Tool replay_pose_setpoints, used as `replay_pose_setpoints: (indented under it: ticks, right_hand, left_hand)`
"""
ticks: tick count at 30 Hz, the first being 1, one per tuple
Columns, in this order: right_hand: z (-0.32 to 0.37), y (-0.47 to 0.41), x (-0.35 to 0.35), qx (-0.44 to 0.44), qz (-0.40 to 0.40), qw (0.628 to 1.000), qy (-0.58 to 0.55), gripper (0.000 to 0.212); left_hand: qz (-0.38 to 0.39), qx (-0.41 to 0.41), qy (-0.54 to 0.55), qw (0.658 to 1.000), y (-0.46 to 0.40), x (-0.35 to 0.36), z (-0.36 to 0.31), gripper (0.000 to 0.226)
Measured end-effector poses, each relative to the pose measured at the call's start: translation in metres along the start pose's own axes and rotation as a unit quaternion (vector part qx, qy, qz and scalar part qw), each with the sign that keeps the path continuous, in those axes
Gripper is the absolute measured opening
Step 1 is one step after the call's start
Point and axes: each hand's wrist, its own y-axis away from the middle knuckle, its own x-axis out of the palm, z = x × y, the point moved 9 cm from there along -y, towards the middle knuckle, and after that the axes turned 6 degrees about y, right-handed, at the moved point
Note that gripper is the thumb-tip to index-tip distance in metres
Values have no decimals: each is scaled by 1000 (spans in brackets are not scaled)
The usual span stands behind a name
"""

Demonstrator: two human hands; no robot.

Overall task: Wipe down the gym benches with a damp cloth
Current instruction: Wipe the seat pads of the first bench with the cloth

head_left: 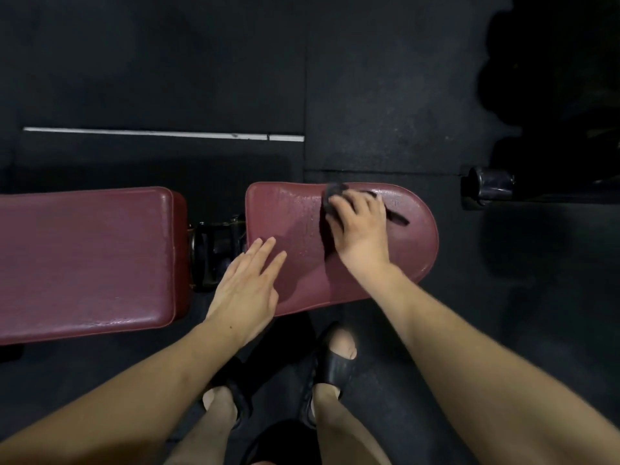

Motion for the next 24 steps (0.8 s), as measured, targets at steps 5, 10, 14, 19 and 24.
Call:
replay_pose_setpoints:
  ticks: [5,10,14,19,24]
  right_hand:
    - [30,18,3,-10,2,999,-32,32]
    - [68,102,5,-106,49,992,-46,30]
    - [77,18,22,-87,12,995,-46,26]
    - [91,-12,31,-61,12,997,-49,29]
    - [113,93,16,-164,65,982,-63,33]
  left_hand:
    - [-17,-27,20,999,-6,-13,15,67]
    - [1,-24,25,999,-7,-15,27,68]
    - [-1,-14,23,1000,-11,-17,32,68]
    - [-15,-42,48,998,-5,-22,51,64]
    - [-24,-57,71,996,5,-22,66,63]
